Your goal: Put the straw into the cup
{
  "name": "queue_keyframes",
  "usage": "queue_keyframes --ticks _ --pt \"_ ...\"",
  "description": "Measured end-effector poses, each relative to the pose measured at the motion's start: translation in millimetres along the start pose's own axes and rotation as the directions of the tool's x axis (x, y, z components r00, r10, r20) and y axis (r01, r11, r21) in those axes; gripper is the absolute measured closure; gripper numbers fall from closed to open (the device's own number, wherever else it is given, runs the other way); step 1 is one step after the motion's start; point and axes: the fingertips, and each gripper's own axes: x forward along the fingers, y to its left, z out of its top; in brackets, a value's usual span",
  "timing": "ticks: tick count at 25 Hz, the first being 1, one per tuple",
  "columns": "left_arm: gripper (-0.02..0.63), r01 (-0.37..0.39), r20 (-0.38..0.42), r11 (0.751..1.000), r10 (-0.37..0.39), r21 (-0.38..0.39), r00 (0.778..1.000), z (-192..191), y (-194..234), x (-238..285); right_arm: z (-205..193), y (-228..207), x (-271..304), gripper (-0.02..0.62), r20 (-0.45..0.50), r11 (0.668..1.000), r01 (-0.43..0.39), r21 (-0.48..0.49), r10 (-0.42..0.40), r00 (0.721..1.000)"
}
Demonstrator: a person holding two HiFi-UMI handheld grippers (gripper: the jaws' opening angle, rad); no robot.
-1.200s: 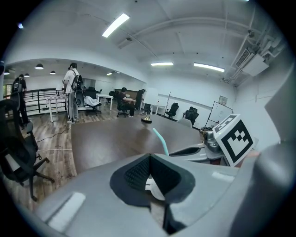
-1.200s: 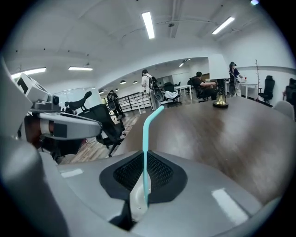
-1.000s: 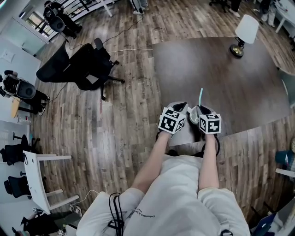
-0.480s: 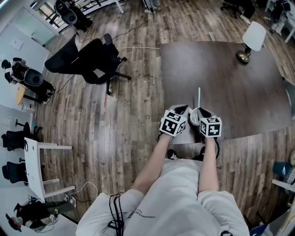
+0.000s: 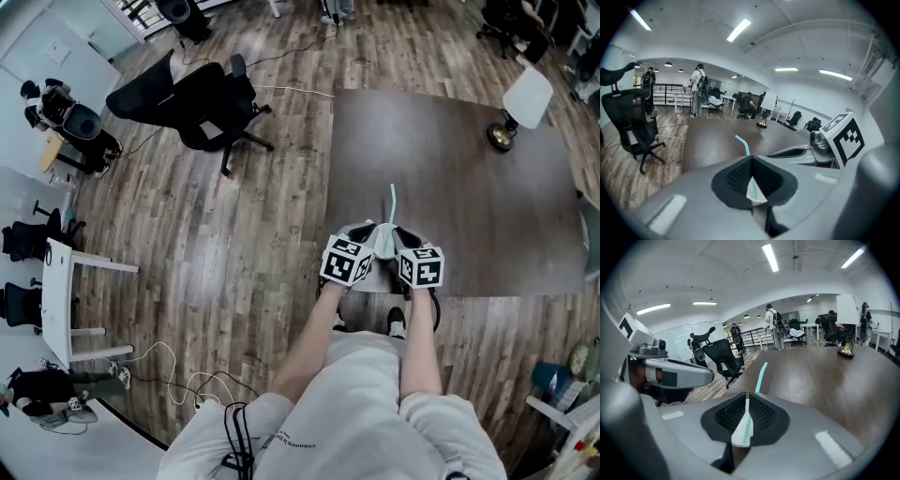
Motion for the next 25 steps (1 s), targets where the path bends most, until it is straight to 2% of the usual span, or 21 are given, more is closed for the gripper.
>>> queue_keyframes --ticks 12,17,25 --pt "0.606 -0.165 0.059 0.979 0.173 -0.123 0.983 -7.6 -42.7 5.6 -3.4 -23.6 -42.8 0.56 -0.022 0.982 -0.155 -0.111 0.153 0.988" --pt "0.606 -0.21 0.094 0.96 0.23 -0.185 0.969 -10.3 -70.4 3.8 -11.9 -29.5 -60.3 0.566 -0.046 0.962 -0.223 -0.158 0.218 0.975" --pt "0.606 -0.289 0.11 0.932 0.318 -0.219 0.942 -37.0 -96.4 -5.9 -27.5 -22.7 -73.0 0.568 -0.051 0.928 -0.332 -0.171 0.328 0.943"
